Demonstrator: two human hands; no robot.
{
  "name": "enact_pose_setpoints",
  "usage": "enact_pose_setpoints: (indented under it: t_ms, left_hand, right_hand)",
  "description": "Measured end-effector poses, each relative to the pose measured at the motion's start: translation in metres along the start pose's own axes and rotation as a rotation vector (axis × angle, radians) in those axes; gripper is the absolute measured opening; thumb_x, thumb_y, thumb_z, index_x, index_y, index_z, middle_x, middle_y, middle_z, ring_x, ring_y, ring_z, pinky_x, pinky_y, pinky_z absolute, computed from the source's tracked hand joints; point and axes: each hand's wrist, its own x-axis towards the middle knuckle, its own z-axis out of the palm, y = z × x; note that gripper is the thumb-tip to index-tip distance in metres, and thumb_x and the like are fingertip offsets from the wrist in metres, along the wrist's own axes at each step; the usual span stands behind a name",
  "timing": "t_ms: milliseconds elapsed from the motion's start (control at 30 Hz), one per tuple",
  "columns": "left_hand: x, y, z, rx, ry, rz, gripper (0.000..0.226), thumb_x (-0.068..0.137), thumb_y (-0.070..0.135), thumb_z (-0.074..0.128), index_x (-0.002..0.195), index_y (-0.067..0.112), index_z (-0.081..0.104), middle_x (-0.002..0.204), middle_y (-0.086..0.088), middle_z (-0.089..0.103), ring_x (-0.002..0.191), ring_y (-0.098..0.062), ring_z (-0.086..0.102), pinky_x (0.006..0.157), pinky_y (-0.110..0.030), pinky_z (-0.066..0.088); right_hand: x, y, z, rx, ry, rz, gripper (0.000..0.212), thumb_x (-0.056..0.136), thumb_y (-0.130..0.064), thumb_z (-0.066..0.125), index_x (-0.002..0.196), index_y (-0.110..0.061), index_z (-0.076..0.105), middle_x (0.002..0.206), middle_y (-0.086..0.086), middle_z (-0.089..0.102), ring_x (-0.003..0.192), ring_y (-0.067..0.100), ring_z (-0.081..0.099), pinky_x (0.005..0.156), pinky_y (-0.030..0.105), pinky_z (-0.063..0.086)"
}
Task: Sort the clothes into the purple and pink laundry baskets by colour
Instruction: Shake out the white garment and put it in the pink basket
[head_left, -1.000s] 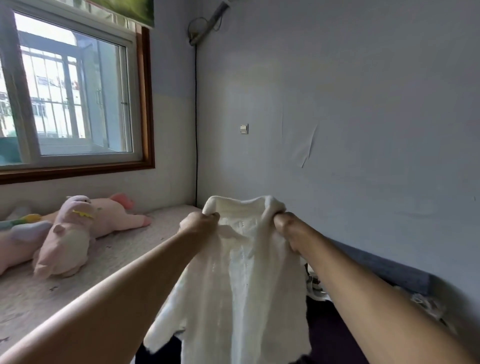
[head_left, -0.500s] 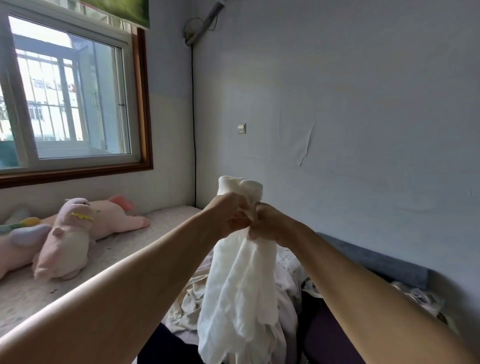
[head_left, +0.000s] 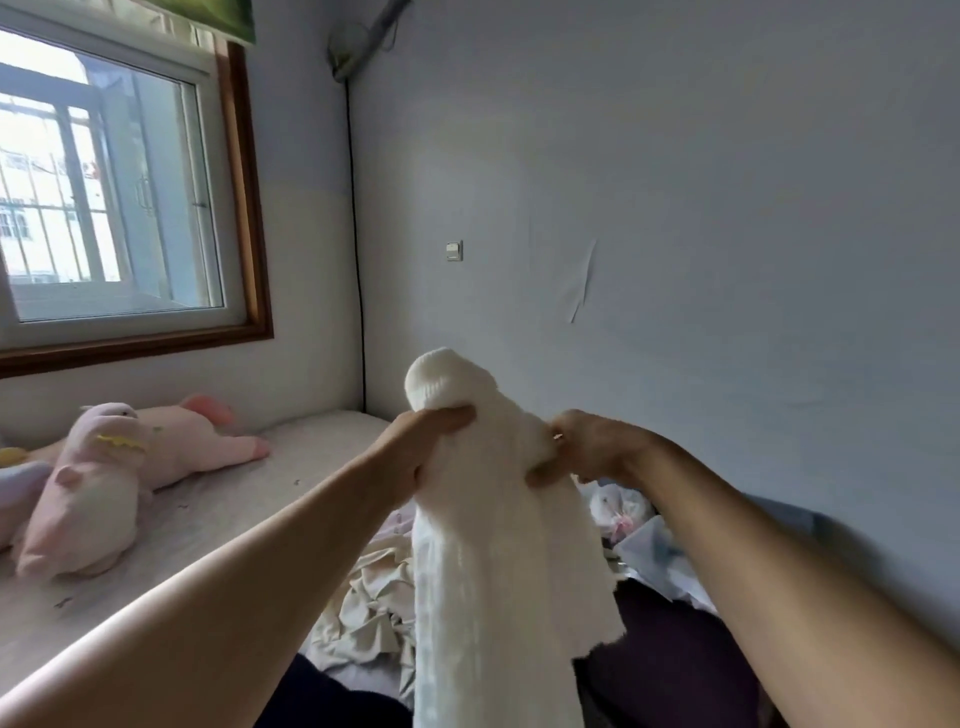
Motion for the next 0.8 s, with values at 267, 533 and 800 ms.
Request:
enact_pose_setpoints:
  t_ms: [267,533,800]
  left_hand:
    - [-0.006,-0.006,0.018,-0.123,-0.177,-0.137,0.027,0.091,0.031,0.054,0.092,0.006,0.065,0.071,-0.01,0.072,0.062,-0.02,0.069,0.065,-0.032,0.052]
    - [0.004,-0.005,0.026,-0.115,-0.167,-0.091,0.038,0.093,0.04,0.052,0.102,0.006,0.064,0.082,-0.015,0.072,0.077,-0.027,0.067,0.07,-0.037,0.052]
    - [0.015,-0.029,0.018,-0.024,-0.284,0.037,0.071,0.058,0.056,0.077,0.102,0.002,0.068,0.093,-0.016,0.072,0.079,-0.024,0.071,0.066,-0.033,0.06]
  right_hand:
    - [-0.005,0.008,-0.001,0.099,0.251,0.026,0.029,0.09,-0.002,0.03,0.075,-0.008,0.054,0.069,0.01,0.054,0.061,0.023,0.052,0.051,0.024,0.043]
    - [-0.001,0.023,0.007,0.586,0.006,-0.214,0.039,0.079,-0.017,0.074,0.115,-0.01,0.06,0.107,0.009,0.068,0.1,0.024,0.066,0.091,0.038,0.053]
    - [0.005,0.015,-0.001,0.921,0.287,-0.066,0.024,0.076,0.007,0.066,0.101,0.006,0.065,0.092,0.022,0.067,0.074,0.03,0.068,0.067,0.035,0.057]
